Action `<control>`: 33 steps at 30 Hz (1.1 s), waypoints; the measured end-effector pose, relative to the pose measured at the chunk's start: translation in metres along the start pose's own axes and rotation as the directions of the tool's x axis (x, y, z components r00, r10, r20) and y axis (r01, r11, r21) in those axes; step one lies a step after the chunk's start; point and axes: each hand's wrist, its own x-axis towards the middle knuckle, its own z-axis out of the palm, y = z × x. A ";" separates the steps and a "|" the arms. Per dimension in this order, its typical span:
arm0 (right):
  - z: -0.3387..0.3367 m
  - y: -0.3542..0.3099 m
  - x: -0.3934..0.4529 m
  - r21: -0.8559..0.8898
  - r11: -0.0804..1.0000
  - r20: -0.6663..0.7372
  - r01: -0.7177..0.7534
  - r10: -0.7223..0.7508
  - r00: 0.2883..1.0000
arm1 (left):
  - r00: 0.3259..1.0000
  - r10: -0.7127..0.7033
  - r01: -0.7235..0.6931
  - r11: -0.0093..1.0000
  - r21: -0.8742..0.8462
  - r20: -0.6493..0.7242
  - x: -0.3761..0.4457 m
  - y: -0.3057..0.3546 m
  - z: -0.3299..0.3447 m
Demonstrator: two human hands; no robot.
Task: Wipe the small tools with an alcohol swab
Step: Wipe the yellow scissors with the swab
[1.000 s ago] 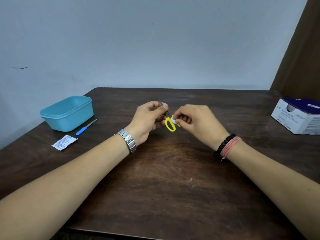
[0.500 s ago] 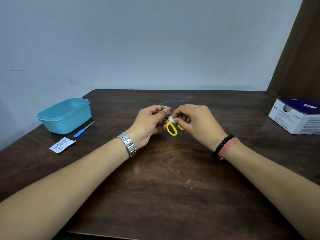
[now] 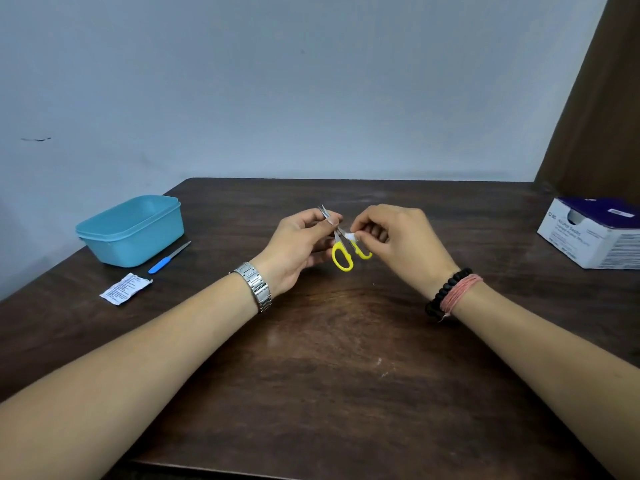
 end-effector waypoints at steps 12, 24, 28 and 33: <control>-0.002 0.006 0.000 0.009 0.998 -0.021 -0.055 0.055 0.998 | 0.999 -0.014 0.013 1.000 -0.022 -0.038 0.001 0.007 -0.007; 0.002 -0.001 -0.001 0.021 0.999 0.060 0.031 -0.032 0.998 | 0.996 -0.012 0.007 0.998 -0.057 -0.088 0.003 0.006 -0.007; -0.002 0.004 -0.001 0.002 0.999 0.033 -0.041 0.041 0.999 | 0.997 -0.020 0.015 0.997 -0.074 -0.074 0.003 0.007 -0.010; -0.003 0.002 -0.001 0.029 0.997 -0.030 -0.071 0.071 0.997 | 1.000 -0.006 0.005 0.999 -0.032 -0.022 0.000 0.002 0.000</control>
